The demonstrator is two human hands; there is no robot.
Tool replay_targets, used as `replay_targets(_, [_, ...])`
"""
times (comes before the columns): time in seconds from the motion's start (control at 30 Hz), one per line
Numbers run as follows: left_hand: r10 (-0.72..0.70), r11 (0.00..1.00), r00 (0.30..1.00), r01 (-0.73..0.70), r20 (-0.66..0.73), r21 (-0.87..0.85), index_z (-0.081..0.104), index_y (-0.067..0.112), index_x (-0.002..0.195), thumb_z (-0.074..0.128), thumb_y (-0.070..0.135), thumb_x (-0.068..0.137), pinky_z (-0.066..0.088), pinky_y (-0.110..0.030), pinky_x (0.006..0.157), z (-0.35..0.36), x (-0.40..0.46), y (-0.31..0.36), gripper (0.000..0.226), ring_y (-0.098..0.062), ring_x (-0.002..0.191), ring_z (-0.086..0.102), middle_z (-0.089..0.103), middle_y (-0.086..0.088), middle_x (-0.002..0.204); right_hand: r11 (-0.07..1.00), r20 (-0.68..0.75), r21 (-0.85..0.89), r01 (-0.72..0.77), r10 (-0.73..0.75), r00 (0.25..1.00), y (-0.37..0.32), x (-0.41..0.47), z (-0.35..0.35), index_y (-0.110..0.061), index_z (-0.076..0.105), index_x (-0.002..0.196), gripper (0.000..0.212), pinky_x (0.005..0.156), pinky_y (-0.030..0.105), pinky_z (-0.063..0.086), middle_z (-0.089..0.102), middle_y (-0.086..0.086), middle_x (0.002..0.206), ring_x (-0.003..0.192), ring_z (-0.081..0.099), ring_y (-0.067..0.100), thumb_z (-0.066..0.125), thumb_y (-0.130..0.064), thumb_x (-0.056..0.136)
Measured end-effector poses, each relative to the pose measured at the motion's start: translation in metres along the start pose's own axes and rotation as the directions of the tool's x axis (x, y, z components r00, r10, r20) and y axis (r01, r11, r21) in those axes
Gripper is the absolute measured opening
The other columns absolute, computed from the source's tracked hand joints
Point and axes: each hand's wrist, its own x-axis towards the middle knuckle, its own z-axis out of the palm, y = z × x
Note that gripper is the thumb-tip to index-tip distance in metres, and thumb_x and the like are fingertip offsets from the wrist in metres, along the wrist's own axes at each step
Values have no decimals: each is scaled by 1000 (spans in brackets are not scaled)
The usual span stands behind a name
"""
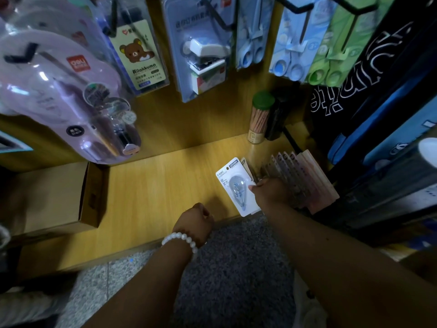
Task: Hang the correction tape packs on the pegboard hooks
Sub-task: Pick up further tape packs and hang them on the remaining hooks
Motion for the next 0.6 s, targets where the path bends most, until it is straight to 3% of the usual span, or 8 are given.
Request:
replay_targets(0.2, [-25, 1000, 1000, 25, 10, -15, 59, 14, 107, 50, 32, 95, 46, -26, 80, 0, -2, 1, 24, -21, 97, 64, 70, -7, 106, 999, -55, -22, 32, -33, 998, 2, 0, 2, -5, 66, 115, 49, 90, 39, 54, 68, 11, 116, 107, 65, 30, 64, -45, 86])
replay_targets(0.27, [-31, 999, 999, 32, 11, -25, 60, 14, 107, 51, 32, 95, 45, -24, 78, 0, -2, 1, 24, -21, 95, 64, 71, -7, 105, 998, -75, 44, 33, -29, 997, 1, -1, 5, -4, 67, 112, 48, 89, 39, 54, 69, 11, 113, 105, 66, 30, 67, -43, 85])
replay_targets(0.33, [-47, 997, 999, 48, 23, -58, 59, 13, 109, 52, 33, 95, 42, -23, 73, 0, -1, 0, 25, -19, 90, 63, 70, -7, 105, 986, -61, 159, 43, -34, 998, -1, -3, 9, -2, 71, 101, 40, 87, 39, 55, 71, 14, 105, 99, 67, 31, 71, -38, 83])
replay_targets(0.4, [-72, 986, 996, 78, 45, -147, 59, 12, 111, 55, 36, 94, 43, -24, 69, 1, 0, -1, 30, -19, 86, 62, 70, -8, 106, 957, -18, 285, 50, -46, 999, -5, -5, 10, -7, 70, 76, 25, 81, 39, 55, 72, 16, 91, 89, 68, 32, 73, -31, 82])
replay_targets(0.47, [-124, 927, 989, 144, 79, -347, 56, 10, 117, 61, 43, 89, 51, -29, 75, 3, 3, -1, 43, -24, 93, 65, 69, -11, 108, 901, 38, 432, 29, -51, 998, -10, -11, 9, -17, 58, 58, 29, 70, 30, 50, 66, 8, 71, 74, 64, 26, 76, -24, 80])
replay_targets(0.53, [-191, 800, 975, 221, 112, -558, 51, 8, 123, 69, 58, 76, 54, -38, 90, 2, 6, 0, 71, -29, 103, 65, 67, -16, 113, 868, 108, 495, 24, -89, 990, -15, -19, 9, -13, 60, 63, 25, 65, 24, 43, 58, -2, 62, 66, 57, 16, 77, -22, 79])
replay_targets(0.6, [-235, 682, 960, 274, 152, -678, 50, 4, 129, 71, 76, 55, 53, -44, 96, 5, 14, -6, 104, -31, 106, 66, 68, -17, 117, 840, 205, 543, -8, -123, 971, -20, -26, 11, -9, 66, 76, 17, 67, 26, 46, 63, 1, 69, 70, 60, 17, 78, -21, 79])
